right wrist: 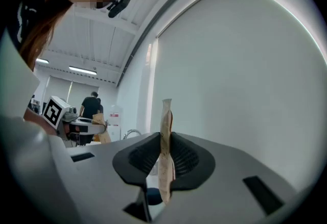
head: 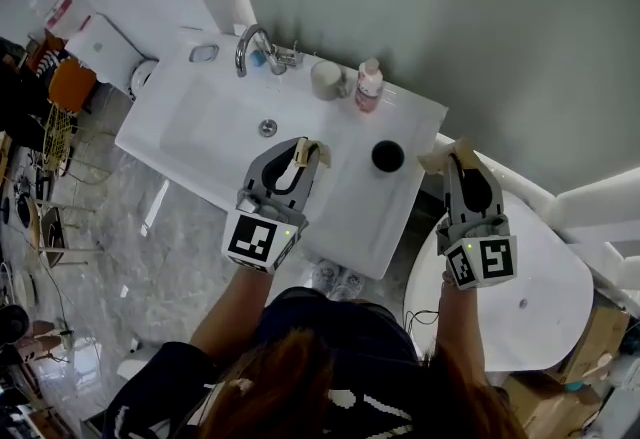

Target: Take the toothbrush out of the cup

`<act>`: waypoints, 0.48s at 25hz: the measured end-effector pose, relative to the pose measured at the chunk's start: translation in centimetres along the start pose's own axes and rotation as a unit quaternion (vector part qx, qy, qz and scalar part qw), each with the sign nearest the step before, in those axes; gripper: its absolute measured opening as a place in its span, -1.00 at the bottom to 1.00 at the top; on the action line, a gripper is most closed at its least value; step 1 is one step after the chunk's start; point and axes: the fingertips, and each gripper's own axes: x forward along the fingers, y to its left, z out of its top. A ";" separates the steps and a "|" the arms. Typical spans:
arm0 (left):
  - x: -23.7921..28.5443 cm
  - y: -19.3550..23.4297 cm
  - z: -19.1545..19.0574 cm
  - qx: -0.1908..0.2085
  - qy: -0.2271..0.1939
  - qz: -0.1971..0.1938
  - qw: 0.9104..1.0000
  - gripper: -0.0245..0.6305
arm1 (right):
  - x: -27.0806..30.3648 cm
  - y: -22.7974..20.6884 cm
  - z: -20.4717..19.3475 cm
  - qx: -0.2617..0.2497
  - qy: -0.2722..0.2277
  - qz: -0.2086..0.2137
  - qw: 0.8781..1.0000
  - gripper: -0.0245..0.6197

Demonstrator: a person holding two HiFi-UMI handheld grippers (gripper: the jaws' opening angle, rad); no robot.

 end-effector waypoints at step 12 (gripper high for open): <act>-2.4 -0.3 1.0 0.006 -0.008 -0.011 1.000 -0.70 | -4.6 0.3 -0.8 -0.031 0.017 -0.090 0.995 -0.71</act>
